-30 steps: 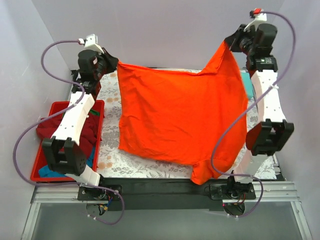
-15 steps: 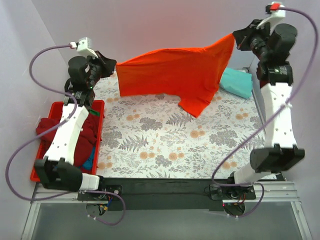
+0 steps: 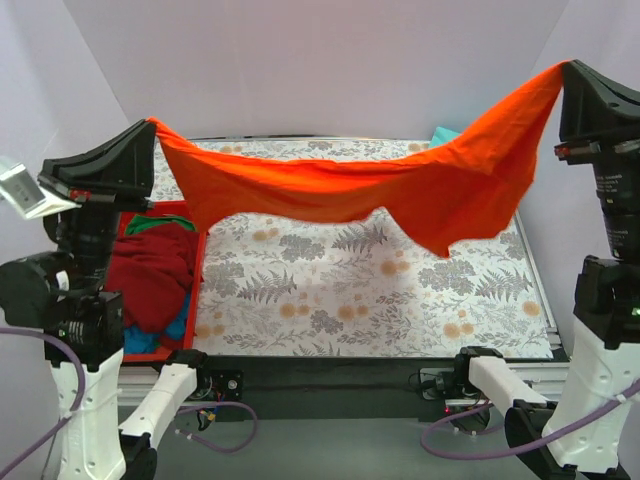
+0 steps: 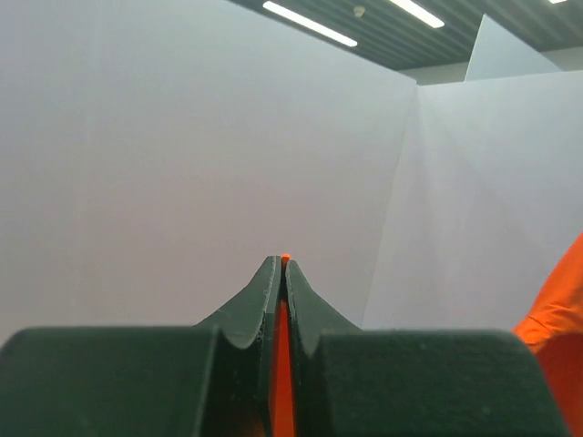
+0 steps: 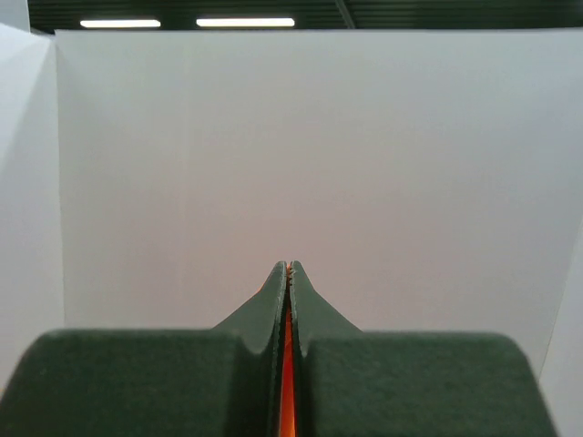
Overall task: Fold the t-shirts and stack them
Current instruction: Flatten the tshirt out
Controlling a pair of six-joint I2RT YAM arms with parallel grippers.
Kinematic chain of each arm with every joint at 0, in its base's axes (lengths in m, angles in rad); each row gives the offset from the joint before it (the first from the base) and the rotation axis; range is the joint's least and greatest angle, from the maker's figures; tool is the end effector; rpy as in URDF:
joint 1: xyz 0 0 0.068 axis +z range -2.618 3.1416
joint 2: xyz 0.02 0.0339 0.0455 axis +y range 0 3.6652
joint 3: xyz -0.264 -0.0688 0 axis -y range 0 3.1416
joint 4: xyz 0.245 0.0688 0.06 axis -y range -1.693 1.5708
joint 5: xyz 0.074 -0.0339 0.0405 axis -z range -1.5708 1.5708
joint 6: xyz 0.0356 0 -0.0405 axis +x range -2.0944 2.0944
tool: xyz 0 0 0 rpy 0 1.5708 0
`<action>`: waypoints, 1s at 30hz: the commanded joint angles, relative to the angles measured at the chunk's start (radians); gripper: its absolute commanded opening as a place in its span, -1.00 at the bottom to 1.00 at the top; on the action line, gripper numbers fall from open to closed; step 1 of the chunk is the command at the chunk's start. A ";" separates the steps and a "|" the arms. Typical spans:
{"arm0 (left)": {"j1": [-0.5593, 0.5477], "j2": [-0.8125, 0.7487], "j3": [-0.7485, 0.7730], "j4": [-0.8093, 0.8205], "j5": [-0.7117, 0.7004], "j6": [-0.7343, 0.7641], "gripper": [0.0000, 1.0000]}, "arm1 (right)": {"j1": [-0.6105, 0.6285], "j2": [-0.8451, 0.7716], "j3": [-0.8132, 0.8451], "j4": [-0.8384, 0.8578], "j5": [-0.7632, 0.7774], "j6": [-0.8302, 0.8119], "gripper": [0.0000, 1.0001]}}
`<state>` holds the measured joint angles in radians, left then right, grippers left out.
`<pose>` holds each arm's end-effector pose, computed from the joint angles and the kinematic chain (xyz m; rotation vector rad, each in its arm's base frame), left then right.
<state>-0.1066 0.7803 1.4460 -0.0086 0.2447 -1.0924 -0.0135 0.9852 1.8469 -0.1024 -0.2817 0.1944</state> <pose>0.0726 -0.0164 0.5640 -0.2461 0.9727 -1.2162 0.0667 0.0090 0.6330 -0.1815 0.8318 0.2842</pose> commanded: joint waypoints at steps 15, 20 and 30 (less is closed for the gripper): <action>0.004 0.518 -0.147 0.065 -0.154 -0.031 -1.00 | -0.006 0.502 -0.011 0.179 -0.008 0.069 -0.97; 0.038 0.909 -0.058 0.015 -0.157 -0.047 -0.81 | -0.008 0.979 0.188 0.141 -0.023 0.108 -0.74; 0.016 1.065 -0.059 0.004 -0.044 -0.020 0.30 | 0.004 1.102 0.073 0.172 -0.142 0.134 0.96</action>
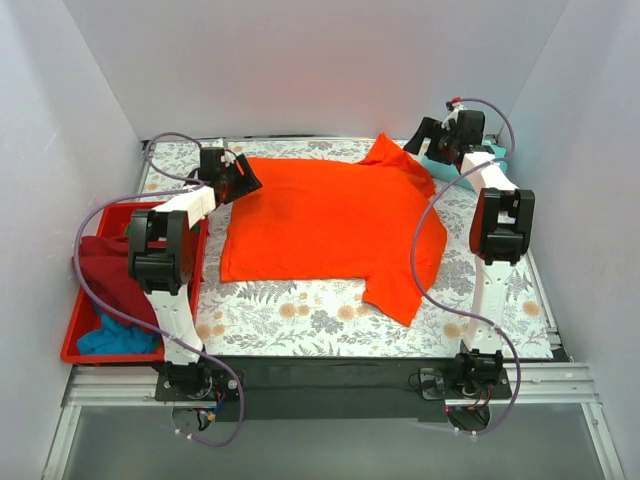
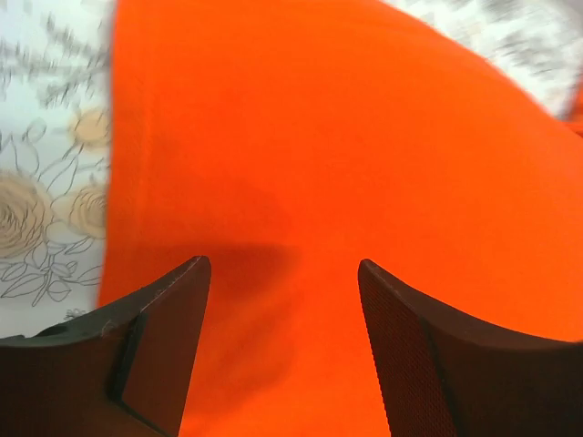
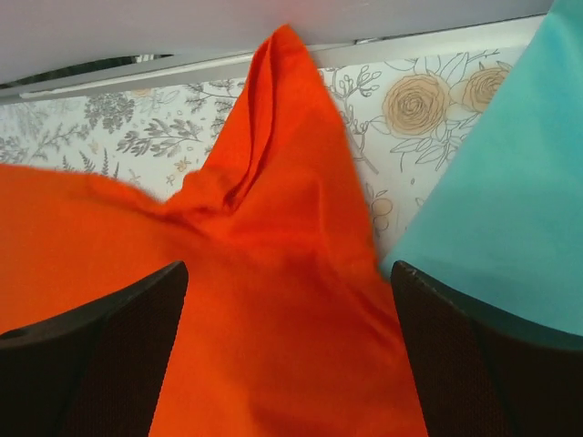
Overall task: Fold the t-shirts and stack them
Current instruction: Flatten the tshirt out
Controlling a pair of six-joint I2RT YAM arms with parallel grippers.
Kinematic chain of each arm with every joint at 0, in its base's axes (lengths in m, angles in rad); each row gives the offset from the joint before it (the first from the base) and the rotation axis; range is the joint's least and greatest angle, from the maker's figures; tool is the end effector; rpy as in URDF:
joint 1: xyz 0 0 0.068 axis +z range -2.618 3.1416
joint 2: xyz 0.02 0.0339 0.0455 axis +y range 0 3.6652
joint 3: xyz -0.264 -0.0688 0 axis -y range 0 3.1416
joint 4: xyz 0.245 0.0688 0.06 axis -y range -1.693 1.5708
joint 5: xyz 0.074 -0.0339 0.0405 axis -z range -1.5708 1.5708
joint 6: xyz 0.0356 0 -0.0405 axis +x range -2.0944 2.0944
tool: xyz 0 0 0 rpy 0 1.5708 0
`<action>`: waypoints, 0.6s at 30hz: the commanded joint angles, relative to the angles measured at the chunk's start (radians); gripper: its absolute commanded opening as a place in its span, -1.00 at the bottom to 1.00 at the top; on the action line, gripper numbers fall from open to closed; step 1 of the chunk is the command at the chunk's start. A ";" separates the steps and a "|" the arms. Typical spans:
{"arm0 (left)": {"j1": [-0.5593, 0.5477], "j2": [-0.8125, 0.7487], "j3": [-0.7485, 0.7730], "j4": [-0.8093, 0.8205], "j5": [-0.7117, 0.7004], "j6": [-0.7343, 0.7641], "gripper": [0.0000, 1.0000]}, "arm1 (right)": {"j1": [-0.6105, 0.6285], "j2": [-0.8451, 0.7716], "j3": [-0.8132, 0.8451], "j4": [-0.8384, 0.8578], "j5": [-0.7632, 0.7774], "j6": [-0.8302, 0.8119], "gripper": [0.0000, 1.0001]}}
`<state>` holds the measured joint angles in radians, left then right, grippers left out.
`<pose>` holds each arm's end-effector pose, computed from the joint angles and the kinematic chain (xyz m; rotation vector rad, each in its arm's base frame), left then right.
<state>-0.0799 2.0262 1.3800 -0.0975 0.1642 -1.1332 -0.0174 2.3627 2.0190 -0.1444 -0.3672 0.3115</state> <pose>0.4463 -0.0416 0.1771 -1.1499 2.1530 -0.7751 0.5536 0.0031 0.2226 0.1102 2.0672 0.5592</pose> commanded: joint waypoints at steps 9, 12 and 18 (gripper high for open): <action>-0.009 -0.265 -0.160 0.159 0.081 0.013 0.32 | 0.105 -0.536 -0.531 0.295 -0.042 -0.018 0.97; -0.009 -0.253 -0.197 0.177 0.089 0.013 0.32 | 0.122 -0.576 -0.643 0.319 -0.041 0.004 0.97; -0.009 -0.190 -0.208 0.191 0.115 0.015 0.32 | 0.137 -0.566 -0.781 0.325 -0.065 0.015 0.97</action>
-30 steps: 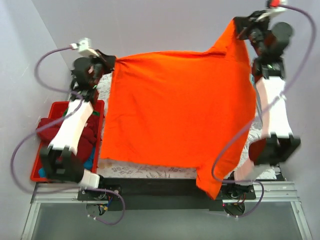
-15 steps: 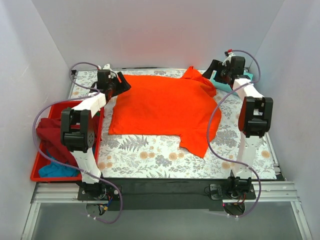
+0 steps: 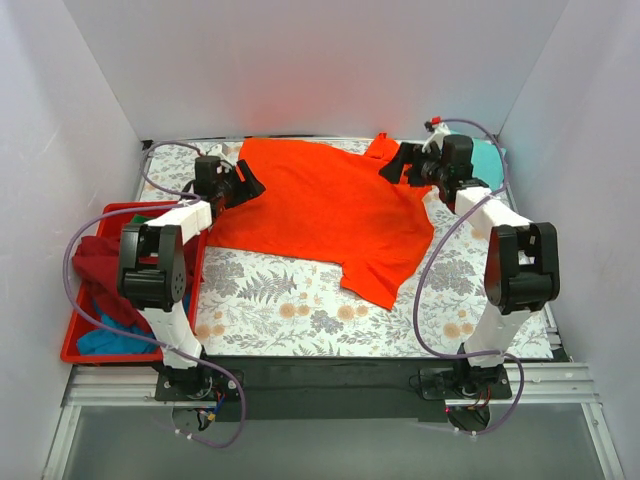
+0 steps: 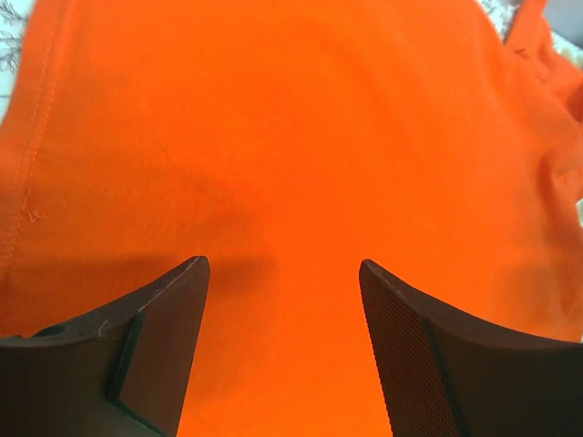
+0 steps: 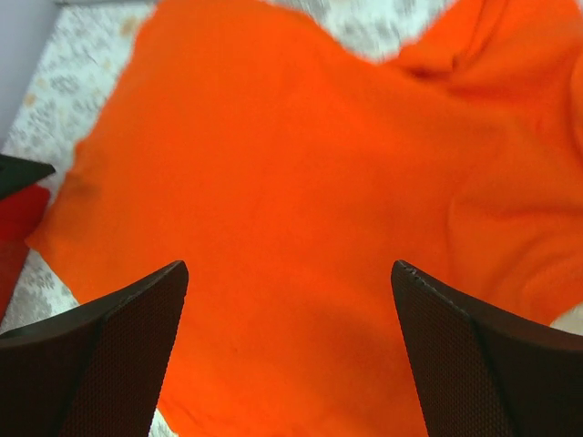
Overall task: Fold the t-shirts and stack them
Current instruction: Flatten the tshirt out
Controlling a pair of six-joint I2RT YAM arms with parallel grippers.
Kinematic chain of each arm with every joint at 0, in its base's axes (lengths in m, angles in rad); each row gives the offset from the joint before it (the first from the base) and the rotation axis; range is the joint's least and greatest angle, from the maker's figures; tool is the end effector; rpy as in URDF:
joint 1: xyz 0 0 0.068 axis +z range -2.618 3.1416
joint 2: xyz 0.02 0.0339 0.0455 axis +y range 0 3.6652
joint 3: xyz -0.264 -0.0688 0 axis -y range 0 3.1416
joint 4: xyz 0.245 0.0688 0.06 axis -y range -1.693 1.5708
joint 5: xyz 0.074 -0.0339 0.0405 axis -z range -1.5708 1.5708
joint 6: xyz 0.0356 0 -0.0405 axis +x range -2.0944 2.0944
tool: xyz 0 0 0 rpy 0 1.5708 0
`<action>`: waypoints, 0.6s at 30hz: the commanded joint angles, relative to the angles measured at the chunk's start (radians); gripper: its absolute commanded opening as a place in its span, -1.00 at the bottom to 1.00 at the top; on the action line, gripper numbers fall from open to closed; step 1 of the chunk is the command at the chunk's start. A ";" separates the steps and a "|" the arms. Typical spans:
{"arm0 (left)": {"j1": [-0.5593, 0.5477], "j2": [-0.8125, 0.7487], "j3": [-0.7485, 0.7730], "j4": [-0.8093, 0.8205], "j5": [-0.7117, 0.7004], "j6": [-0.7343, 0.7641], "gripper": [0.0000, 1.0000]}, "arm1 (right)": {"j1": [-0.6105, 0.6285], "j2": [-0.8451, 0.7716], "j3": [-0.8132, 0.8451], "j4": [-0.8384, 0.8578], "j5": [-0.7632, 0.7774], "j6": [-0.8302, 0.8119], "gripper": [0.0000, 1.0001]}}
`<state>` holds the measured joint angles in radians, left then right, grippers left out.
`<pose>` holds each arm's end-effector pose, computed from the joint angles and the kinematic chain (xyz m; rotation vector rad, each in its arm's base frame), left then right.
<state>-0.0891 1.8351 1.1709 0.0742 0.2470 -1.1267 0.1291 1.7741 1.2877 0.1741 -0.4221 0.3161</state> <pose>0.4066 -0.0451 0.2042 -1.0077 2.0721 -0.9353 0.4139 0.0684 0.2779 -0.1172 1.9114 0.6995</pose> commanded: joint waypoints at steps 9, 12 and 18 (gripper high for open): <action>0.000 0.069 0.021 0.003 0.014 0.015 0.32 | -0.006 0.064 -0.172 0.016 -0.040 -0.002 0.97; 0.000 0.092 0.022 -0.014 0.005 0.016 0.32 | -0.006 0.087 -0.191 0.016 -0.052 -0.002 0.97; 0.000 0.128 0.035 -0.095 -0.022 0.025 0.31 | -0.008 0.113 -0.260 0.011 -0.029 0.009 0.97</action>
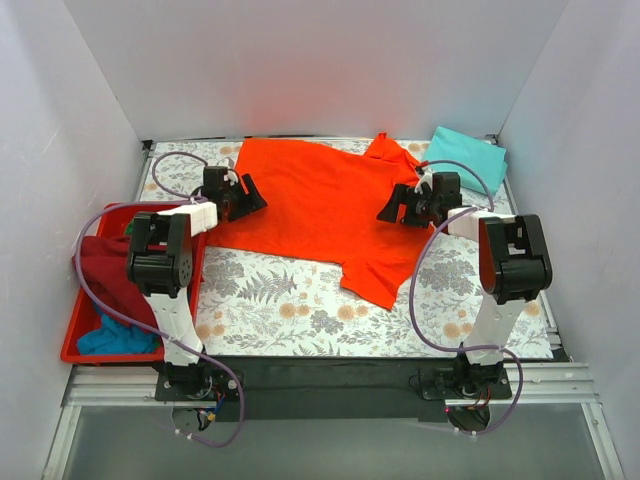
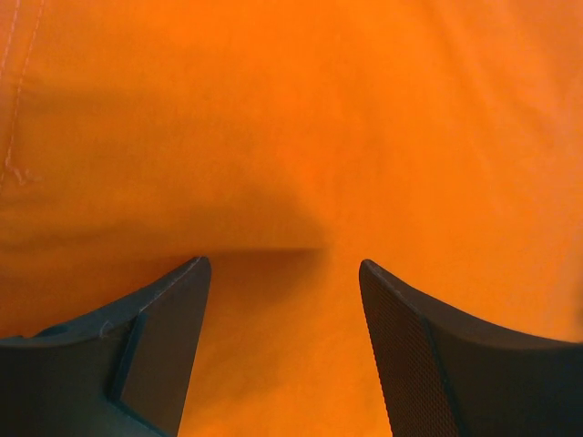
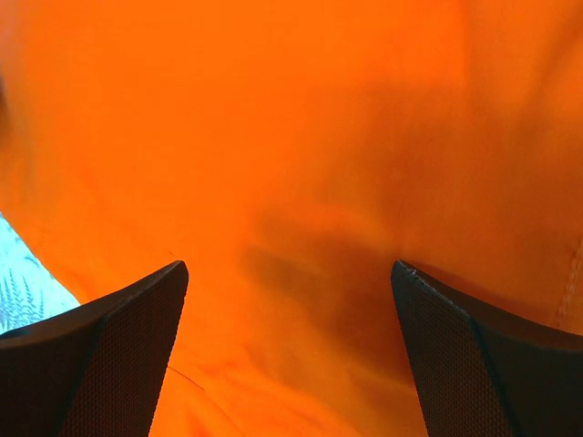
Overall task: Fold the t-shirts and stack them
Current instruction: Flatten the tshirt out
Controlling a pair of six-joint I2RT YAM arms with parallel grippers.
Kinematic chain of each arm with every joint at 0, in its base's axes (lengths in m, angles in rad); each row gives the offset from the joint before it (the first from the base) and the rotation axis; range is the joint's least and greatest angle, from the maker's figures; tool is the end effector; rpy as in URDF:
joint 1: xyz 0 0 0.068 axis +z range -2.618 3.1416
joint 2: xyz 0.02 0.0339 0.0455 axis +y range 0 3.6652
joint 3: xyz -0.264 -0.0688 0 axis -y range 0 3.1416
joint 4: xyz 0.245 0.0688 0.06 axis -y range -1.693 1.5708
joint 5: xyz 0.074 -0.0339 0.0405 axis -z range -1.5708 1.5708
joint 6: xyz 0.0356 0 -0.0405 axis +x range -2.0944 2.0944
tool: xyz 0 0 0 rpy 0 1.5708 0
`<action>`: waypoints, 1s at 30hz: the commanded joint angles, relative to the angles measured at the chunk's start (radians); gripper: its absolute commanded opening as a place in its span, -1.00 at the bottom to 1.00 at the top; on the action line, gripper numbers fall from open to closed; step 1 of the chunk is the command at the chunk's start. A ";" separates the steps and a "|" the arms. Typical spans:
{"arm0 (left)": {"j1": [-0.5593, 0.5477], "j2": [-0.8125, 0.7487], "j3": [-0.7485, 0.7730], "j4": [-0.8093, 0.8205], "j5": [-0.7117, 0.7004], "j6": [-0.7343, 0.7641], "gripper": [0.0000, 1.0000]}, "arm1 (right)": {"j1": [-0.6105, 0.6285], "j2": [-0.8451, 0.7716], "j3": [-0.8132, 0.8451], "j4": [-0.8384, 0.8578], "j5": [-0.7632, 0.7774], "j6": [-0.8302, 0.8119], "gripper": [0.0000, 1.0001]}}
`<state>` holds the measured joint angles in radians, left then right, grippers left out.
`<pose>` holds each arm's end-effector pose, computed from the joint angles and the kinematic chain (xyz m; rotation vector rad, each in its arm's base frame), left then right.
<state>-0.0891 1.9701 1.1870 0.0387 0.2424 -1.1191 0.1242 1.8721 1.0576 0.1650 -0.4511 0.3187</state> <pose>0.4160 -0.0457 0.1529 -1.0955 2.2021 -0.8579 0.3896 0.0643 0.1644 -0.0362 2.2450 0.7425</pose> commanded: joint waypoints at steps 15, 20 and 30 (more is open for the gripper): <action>-0.015 -0.019 -0.072 -0.043 0.055 0.007 0.28 | -0.077 -0.007 -0.113 0.001 0.130 -0.016 0.97; -0.060 -0.016 -0.053 -0.045 0.061 0.010 0.28 | -0.115 -0.007 -0.110 -0.001 0.131 -0.015 0.97; -0.149 0.062 0.023 -0.045 0.057 0.002 0.28 | -0.208 -0.002 -0.091 -0.005 0.124 -0.012 0.97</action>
<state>-0.2169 1.9976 1.1934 0.0563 0.2996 -1.1191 -0.0643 1.8580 0.9836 0.2466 -0.3985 0.3191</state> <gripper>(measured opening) 0.640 0.984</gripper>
